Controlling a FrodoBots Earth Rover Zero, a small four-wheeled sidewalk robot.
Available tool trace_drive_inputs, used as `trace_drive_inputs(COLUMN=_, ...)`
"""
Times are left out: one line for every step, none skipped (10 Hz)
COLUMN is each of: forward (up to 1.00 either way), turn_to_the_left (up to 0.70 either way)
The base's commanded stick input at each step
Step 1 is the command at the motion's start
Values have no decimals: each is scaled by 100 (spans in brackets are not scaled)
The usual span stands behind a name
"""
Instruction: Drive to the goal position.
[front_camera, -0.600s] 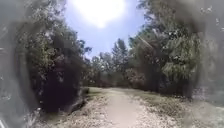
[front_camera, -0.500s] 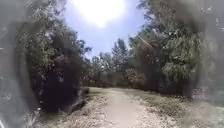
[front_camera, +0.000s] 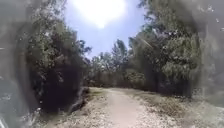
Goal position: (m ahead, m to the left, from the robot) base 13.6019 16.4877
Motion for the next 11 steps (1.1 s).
trace_drive_inputs(forward=69, turn_to_the_left=0)
trace_drive_inputs(forward=70, turn_to_the_left=0)
trace_drive_inputs(forward=70, turn_to_the_left=0)
trace_drive_inputs(forward=70, turn_to_the_left=0)
trace_drive_inputs(forward=70, turn_to_the_left=0)
trace_drive_inputs(forward=70, turn_to_the_left=0)
trace_drive_inputs(forward=70, turn_to_the_left=0)
trace_drive_inputs(forward=70, turn_to_the_left=0)
trace_drive_inputs(forward=70, turn_to_the_left=0)
trace_drive_inputs(forward=70, turn_to_the_left=0)
trace_drive_inputs(forward=70, turn_to_the_left=0)
